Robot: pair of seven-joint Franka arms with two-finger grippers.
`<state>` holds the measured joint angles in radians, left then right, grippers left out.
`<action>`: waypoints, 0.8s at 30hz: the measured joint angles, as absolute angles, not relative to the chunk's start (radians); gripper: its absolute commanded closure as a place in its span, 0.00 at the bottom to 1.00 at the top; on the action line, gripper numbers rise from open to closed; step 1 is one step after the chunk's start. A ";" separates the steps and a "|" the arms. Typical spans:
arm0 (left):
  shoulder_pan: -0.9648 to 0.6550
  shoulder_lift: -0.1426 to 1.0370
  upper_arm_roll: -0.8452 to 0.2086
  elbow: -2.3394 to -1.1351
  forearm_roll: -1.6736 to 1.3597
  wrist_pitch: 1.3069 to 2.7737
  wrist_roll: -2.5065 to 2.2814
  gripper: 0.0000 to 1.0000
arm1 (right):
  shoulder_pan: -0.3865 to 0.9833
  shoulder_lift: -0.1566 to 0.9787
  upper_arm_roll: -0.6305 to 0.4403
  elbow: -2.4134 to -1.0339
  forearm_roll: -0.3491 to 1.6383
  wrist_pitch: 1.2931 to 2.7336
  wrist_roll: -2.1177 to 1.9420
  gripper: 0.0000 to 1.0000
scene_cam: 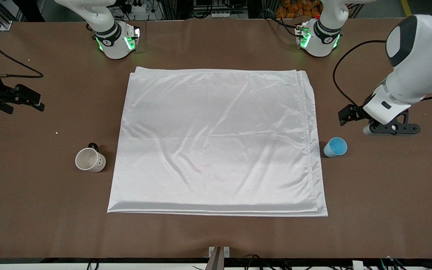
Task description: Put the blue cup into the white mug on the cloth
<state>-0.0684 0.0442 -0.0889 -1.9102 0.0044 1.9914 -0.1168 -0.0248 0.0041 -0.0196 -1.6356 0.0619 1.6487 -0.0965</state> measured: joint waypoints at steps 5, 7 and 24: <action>-0.068 0.063 -0.087 -1.998 0.004 2.109 -0.117 0.00 | -0.025 0.004 -0.020 -1.636 0.062 1.650 -0.096 0.00; -0.068 0.076 -0.087 -2.020 0.004 2.139 -0.117 0.00 | -0.025 0.004 -0.020 -1.636 0.062 1.651 -0.096 0.00; -0.067 0.238 -0.083 -2.145 0.004 2.446 -0.117 0.00 | -0.022 0.015 -0.018 -1.636 0.062 1.651 -0.096 0.00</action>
